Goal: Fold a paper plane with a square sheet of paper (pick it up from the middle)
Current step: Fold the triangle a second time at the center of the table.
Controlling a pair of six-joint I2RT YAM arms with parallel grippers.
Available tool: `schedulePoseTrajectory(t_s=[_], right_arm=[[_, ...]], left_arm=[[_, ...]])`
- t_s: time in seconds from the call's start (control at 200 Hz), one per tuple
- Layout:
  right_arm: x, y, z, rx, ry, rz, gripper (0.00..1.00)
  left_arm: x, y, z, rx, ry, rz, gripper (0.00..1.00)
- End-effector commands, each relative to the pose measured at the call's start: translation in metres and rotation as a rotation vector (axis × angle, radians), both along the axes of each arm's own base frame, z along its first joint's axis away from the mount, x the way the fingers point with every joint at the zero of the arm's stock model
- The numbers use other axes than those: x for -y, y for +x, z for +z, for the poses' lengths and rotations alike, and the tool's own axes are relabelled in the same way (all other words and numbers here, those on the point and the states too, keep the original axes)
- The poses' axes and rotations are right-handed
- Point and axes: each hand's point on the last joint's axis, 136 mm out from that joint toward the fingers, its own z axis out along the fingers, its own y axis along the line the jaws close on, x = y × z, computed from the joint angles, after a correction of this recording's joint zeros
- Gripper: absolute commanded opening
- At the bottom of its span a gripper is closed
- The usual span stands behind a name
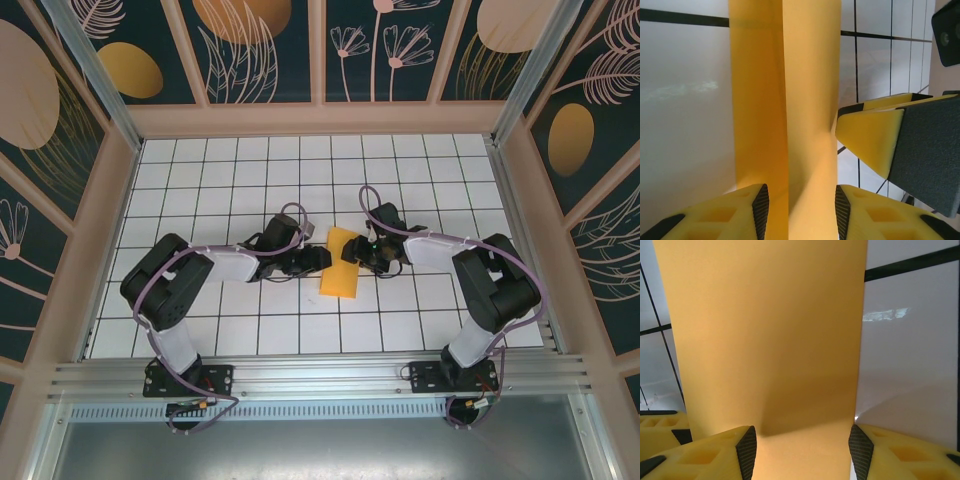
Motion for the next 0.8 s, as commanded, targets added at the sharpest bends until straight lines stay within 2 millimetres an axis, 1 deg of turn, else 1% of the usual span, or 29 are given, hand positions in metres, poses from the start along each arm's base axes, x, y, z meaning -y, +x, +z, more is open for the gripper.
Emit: schedulePoseTrajectory(t_s=[0.0, 0.19, 0.305, 0.38, 0.475, 0.545, 0.65, 0.776, 0.796], right_arm=[[0.005, -0.007, -0.008, -0.009, -0.011, 0.011, 0.56], [0.004, -0.006, -0.007, -0.006, -0.002, 0.014, 0.56], [0.003, -0.005, -0.005, -0.003, 0.0, 0.019, 0.56], [0.001, -0.003, 0.0, 0.013, 0.008, 0.027, 0.57], [0.0, 0.0, 0.011, 0.047, 0.012, 0.04, 0.59], [0.002, 0.0, 0.022, 0.08, 0.015, 0.044, 0.6], [0.009, -0.002, 0.037, 0.137, -0.008, 0.04, 0.61], [0.013, -0.008, 0.058, 0.24, -0.02, 0.065, 0.6], [0.008, -0.013, 0.06, 0.258, -0.024, 0.088, 0.61]], left_arm=[[0.012, 0.003, 0.007, -0.006, -0.068, -0.025, 0.4], [0.021, 0.007, 0.009, -0.017, -0.121, -0.03, 0.36], [0.021, 0.011, 0.006, -0.015, -0.111, -0.017, 0.32], [0.019, 0.013, 0.004, -0.015, -0.102, -0.004, 0.29], [0.017, 0.015, 0.002, -0.018, -0.098, 0.013, 0.26], [0.018, 0.018, 0.007, -0.014, -0.121, 0.023, 0.24], [0.019, 0.021, 0.009, -0.012, -0.132, 0.035, 0.24], [0.021, 0.025, 0.011, -0.011, -0.145, 0.028, 0.24], [0.022, 0.025, 0.012, -0.012, -0.147, 0.026, 0.24]])
